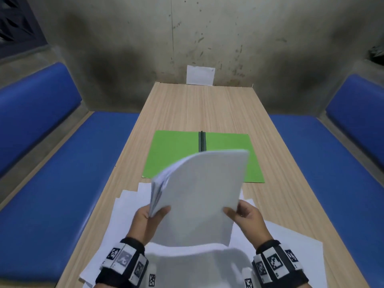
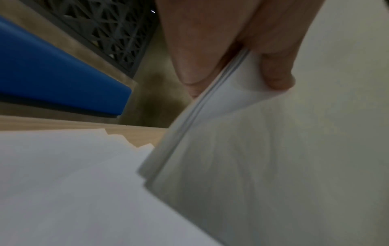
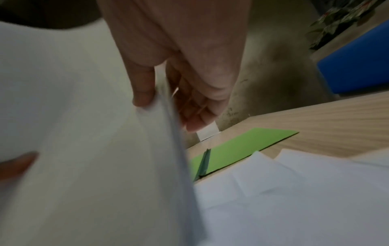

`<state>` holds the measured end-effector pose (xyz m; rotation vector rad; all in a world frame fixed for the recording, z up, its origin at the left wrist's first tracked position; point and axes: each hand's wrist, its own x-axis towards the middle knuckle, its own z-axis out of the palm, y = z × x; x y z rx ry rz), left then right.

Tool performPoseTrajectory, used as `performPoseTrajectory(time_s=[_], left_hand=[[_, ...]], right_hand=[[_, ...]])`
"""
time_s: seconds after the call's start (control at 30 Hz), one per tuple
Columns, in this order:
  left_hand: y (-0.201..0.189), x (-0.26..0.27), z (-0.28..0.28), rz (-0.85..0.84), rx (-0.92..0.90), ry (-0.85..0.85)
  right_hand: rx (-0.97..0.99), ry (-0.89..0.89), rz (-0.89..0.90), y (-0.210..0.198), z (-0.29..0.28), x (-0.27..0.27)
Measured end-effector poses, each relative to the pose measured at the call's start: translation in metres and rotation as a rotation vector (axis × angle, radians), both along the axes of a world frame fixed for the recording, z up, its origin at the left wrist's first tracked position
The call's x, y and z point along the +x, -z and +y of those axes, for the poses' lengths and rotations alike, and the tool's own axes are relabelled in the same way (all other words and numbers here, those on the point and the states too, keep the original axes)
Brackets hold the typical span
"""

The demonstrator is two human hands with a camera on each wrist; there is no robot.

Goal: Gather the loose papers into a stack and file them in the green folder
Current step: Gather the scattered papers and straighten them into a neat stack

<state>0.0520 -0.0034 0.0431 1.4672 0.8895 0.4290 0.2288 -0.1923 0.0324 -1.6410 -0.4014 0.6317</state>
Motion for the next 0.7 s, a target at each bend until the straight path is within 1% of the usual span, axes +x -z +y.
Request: performPoseTrajectory(time_s=[0.07,0.17,0.27,0.33,0.47,0.5,0.57,0.63,0.7], left_hand=[[-0.010,-0.007,0.010,-0.019,-0.010,-0.101],[-0.018,-0.032,0.029,0.014,-0.056,-0.320],[0.006,-0.066,0.057,0.073,-0.043,-0.441],[0.016,-0.084,0.065,0.094,-0.067,-0.489],[0.029,-0.103,0.063,0.086,-0.074,-0.545],[0.032,-0.105,0.061,0.084,-0.073,-0.542],[0.039,-0.106,0.057,0.119,-0.074,-0.543],[0.047,-0.108,0.053,0.156,-0.081,-0.542],[0.059,-0.110,0.054,0.185,-0.075,-0.514]], right_hand=[[-0.027,0.077,-0.049,0.004,-0.010,0.011],[-0.168,0.110,-0.060,0.019,-0.034,0.026],[-0.339,0.076,-0.108,0.036,-0.050,0.031],[-0.409,0.031,-0.141,0.044,-0.048,0.029],[-0.575,-0.198,-0.266,0.053,-0.025,0.021],[-0.673,-0.261,-0.309,0.055,-0.018,0.018],[-0.934,-0.379,-0.451,0.058,-0.006,0.012],[-1.089,-0.404,-0.540,0.062,0.002,0.008],[-1.069,-0.355,-0.565,0.063,0.003,0.008]])
